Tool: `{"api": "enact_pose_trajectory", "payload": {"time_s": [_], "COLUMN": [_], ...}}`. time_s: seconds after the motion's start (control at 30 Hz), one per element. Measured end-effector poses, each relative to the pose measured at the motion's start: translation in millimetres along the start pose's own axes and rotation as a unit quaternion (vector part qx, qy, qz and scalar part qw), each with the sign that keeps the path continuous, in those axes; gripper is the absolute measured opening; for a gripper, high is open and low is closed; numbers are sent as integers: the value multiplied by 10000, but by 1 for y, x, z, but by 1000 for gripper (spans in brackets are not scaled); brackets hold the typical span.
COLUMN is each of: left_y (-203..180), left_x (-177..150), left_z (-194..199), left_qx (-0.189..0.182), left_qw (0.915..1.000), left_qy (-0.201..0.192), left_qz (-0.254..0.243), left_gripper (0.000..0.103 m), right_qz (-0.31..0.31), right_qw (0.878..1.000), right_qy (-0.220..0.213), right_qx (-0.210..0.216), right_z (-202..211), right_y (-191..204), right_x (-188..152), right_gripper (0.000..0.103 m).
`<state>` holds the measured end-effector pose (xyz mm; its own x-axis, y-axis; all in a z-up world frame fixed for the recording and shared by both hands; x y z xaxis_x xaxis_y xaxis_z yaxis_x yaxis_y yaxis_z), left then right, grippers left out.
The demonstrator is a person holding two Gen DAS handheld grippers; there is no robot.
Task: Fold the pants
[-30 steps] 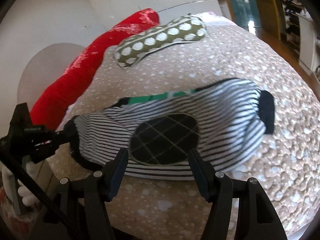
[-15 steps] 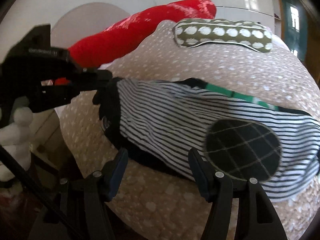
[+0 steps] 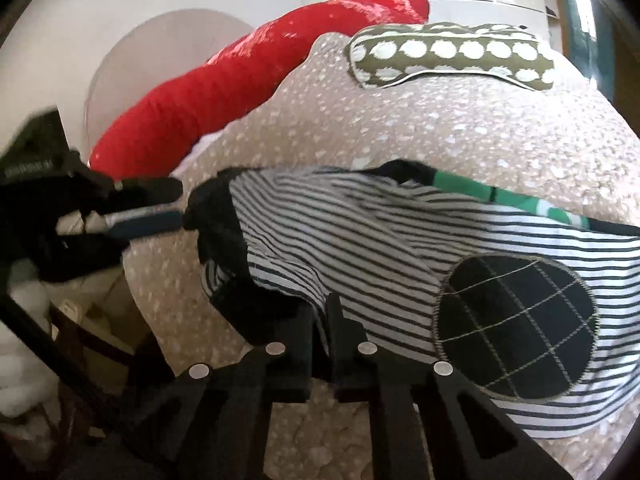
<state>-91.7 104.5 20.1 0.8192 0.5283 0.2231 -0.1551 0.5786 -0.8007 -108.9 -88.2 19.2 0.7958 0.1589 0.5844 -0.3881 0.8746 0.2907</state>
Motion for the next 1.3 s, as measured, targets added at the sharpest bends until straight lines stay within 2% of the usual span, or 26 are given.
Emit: {"api": "enact_pose_trajectory", "payload": {"time_s": [0.23, 0.43, 0.57, 0.6, 0.63, 0.67, 0.77, 0.8, 0.83, 0.9, 1.07, 1.13, 1.2, 1.27, 1.3], "left_y": [-15, -19, -22, -23, -26, -27, -32, -35, -38, -41, -47, -48, -48, -47, -47], "left_x": [-12, -23, -19, -17, -15, -14, -14, -14, -14, -13, -8, -6, -5, -3, -2], "left_z": [-9, -27, -45, -49, -54, -57, -58, -57, -55, -51, -37, -32, -29, -28, -29], "left_qx": [-314, -330, -364, -385, -450, -410, -342, -347, -367, -431, -541, -556, -560, -549, -539], "left_qw": [9994, 9985, 9979, 9978, 9974, 9974, 9979, 9980, 9980, 9979, 9978, 9978, 9979, 9980, 9981], "left_qy": [170, 426, 495, 508, 549, 587, 546, 526, 505, 482, 381, 324, 294, 257, 246], "left_qz": [2, 99, 210, 204, 156, 124, 28, -23, -53, -55, -105, -131, -158, -175, -186], "left_gripper": [49, 52, 52, 42, 15, 11, 11, 11, 11, 11, 11, 11, 11, 11, 11], "right_qz": [62, 100, 92, 78, 62, 70, 196, 267, 355, 495, 643, 416, 186, 108, 94], "right_qw": [9991, 9974, 9979, 9980, 9982, 9985, 9986, 9983, 9979, 9965, 9891, 9878, 9861, 9820, 9807], "right_qy": [-393, -672, -636, -616, -588, -545, -483, -506, -510, -551, -536, -554, -597, -597, -550], "right_qx": [-177, -219, -103, -68, -27, 28, -24, -103, -201, -394, -1210, -1396, -1538, -1788, -1871], "right_z": [21, 41, 42, 41, 40, 38, 37, 36, 36, 34, 26, 30, 38, 46, 49], "right_y": [6, 11, 12, 13, 13, 14, 14, 13, 13, 11, -15, -34, -55, -76, -85], "right_x": [15, 22, 19, 17, 16, 14, 5, 3, 0, -5, -12, -11, -10, -10, -9], "right_gripper": [6, 6, 6, 6, 6, 6, 9, 20, 40, 60, 58, 48, 45, 33, 15]}}
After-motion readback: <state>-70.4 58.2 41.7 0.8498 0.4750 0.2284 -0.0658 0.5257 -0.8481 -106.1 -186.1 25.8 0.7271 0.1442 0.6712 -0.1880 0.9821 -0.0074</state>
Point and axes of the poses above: each gripper's, at about its wrist camera, not at the fingertips, and z roughly against the way its jaws point, y to its left, x to its top, the point moved 5 cm from there along -z, roughly the way its jaws point, and after that the axes turned 4 degrees about -x, right-handed, at the moved point
